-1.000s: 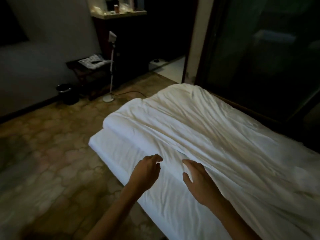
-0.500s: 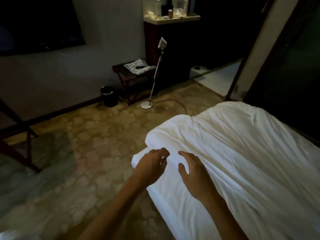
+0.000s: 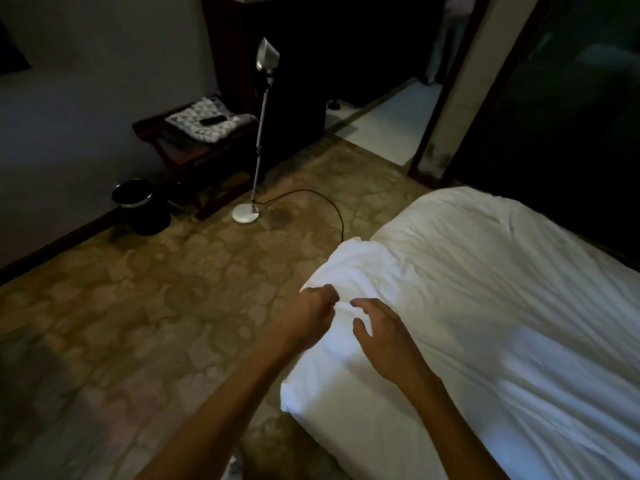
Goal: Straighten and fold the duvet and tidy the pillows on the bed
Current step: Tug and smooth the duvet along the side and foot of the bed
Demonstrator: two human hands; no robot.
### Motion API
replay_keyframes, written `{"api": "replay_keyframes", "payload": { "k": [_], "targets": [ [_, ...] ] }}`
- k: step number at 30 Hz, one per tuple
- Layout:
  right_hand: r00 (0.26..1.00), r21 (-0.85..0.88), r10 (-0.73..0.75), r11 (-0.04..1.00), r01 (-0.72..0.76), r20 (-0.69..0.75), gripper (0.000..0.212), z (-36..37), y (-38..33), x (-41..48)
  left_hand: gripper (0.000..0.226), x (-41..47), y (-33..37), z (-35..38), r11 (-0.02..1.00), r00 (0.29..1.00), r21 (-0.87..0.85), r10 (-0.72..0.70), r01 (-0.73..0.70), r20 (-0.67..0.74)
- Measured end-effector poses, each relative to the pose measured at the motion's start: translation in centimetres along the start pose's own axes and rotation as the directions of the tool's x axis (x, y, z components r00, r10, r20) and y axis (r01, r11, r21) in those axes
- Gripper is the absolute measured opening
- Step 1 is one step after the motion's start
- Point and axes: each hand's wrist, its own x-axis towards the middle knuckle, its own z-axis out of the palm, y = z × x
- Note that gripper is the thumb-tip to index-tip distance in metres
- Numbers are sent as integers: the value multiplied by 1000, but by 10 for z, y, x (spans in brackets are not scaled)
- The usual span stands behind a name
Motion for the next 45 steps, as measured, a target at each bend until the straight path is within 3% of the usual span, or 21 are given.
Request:
{"api": "replay_keyframes", "payload": {
  "k": [8,17,25,31,34,38,41,45],
  "targets": [
    [970,80,227,972,-220,-89,32,24,-22,90,27,135,-64,2,968,938,-54,251,-245,239],
    [890,41,444,896,-442,-106,32,44,72,208,24,304,-96,87,927,792,-89,358,-364,495],
    [838,-165,533,821,-546,-116,29,51,256,387,34,508,-132,244,914,742,-41,354,-404,569],
    [800,-398,575,702,-590,-172,45,63,363,456,56,579,-155,364,924,691,-106,348,-368,634],
    [747,-434,649,636,-638,-147,50,89,383,471,57,582,-159,396,943,664,-106,300,-316,685],
    [712,-448,679,588,-673,-179,47,114,384,490,42,574,-164,413,912,725,-104,381,-397,574],
    [685,-401,703,581,-708,-191,46,103,388,521,43,621,-161,415,910,617,-69,332,-409,713],
    [676,-380,702,576,-723,-223,47,71,404,580,33,711,-145,401,890,609,-155,411,-428,678]
  ]
}}
